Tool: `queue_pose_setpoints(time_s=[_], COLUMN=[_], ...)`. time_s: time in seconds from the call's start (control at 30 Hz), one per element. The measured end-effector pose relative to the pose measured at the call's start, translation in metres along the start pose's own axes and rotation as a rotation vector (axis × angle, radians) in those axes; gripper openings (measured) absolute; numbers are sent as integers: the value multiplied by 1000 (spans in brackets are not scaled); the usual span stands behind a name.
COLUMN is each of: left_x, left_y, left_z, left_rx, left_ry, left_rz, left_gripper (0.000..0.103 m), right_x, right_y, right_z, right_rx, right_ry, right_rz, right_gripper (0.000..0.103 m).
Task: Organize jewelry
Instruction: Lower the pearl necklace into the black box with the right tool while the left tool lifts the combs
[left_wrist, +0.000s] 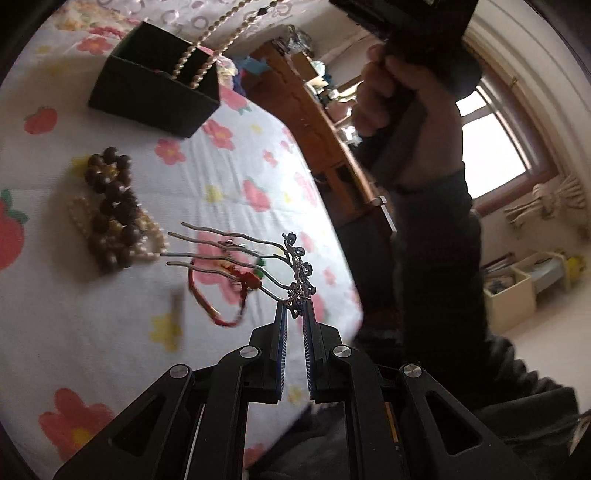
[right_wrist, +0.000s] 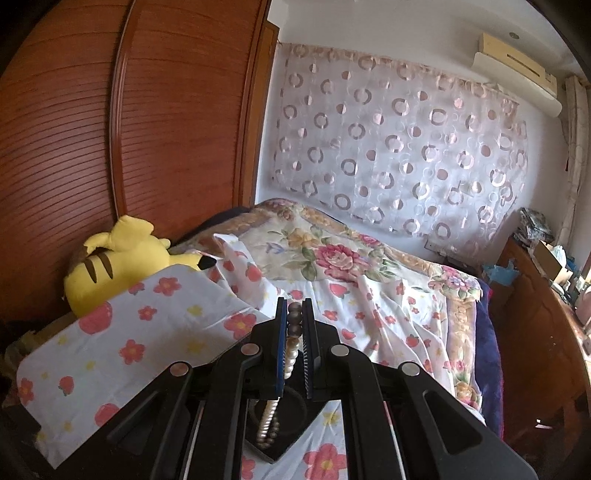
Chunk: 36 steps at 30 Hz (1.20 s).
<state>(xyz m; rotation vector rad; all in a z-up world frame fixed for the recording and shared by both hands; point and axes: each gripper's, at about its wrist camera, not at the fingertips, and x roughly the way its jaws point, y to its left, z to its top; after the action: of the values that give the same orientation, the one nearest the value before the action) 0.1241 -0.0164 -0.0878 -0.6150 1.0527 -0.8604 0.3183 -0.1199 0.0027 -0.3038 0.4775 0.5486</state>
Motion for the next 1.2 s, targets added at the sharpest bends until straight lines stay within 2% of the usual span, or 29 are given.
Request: queue_pose_setpoints(time_s=[0.1,0.17,0.2,0.27,0.33,0.5,0.6,0.73,1.0,1.1,1.2], left_x=[-5,-11,-13,-14,-10,5,6,1,-21,-31,-28], left_y=[-2,-1,2,8,24,43,35,17,11,-1,-3], left_z=[6,9,11,14,13,-2,-3,5,6,-6,-20], left_rx=[-16,-49,-90,-122,-198,-294,-283,-193,-58,58,105], left_ry=[-11,-15,-11,-20,-21,8,18,-2,-68,-55,-30], left_rz=[-29,-83,-140,-163,-217,-236,-238,-171,66,166,252], left_gripper=[7,8,7,7,7,5,0,0,0,1,3], right_x=[2,4,5,9,11,13,16,17,16,16,18], right_y=[-2,-3,-4,-5,-6,-5,-5,-5,-5,-4,-4], right_z=[1,2,2,2,1,1,0,-2,-1,-2,-3], right_rx=[-9,-16,-17,-15,-12,-19,-22,-13,-21,-20,-22], right_ry=[7,13,17,27,32,33,34,27,29,28,32], right_rz=[-9,-12,-12,-10,-9,-7,-10,-7,-5,-6,-9], right_gripper=[9,9,9,9,9,9,9,9,9,9,9])
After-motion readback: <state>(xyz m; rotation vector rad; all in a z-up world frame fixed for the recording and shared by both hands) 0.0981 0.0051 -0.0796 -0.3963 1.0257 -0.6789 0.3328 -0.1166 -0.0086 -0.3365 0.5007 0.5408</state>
